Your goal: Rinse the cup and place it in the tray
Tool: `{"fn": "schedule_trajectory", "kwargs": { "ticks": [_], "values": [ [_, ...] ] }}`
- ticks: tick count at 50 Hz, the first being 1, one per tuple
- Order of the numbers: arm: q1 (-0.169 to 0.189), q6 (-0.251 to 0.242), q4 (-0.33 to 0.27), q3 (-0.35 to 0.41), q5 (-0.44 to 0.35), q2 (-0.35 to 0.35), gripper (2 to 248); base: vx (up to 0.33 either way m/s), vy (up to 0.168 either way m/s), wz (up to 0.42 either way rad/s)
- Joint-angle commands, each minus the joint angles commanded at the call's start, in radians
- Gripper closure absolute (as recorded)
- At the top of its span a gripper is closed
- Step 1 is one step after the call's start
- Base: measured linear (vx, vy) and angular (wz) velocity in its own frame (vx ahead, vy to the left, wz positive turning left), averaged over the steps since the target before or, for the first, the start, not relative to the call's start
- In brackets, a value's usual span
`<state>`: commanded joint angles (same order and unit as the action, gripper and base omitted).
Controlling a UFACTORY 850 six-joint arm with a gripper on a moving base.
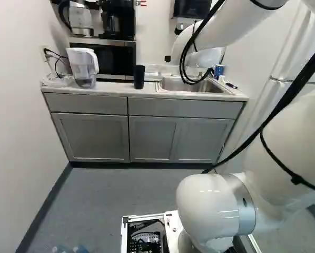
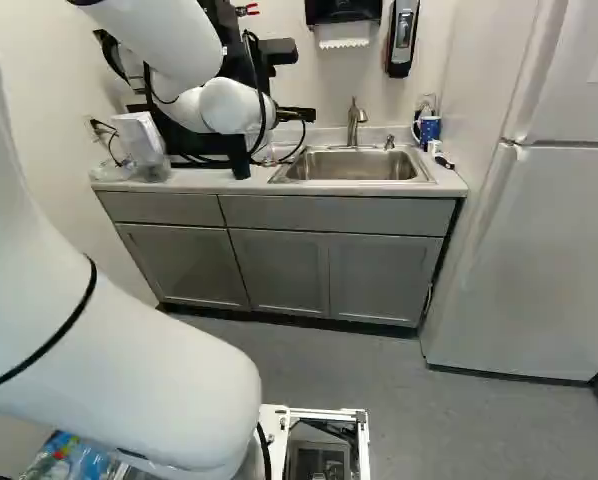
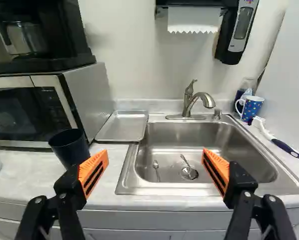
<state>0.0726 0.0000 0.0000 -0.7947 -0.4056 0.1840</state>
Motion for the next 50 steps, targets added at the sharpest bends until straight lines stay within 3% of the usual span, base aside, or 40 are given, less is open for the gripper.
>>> {"fn": "schedule_trajectory", "kwargs": {
  "ticks": [50],
  "values": [
    [0.0, 0.0, 0.0, 0.0, 0.0, 0.0, 3, 0.082, -0.076, 0.003]
  ]
}}
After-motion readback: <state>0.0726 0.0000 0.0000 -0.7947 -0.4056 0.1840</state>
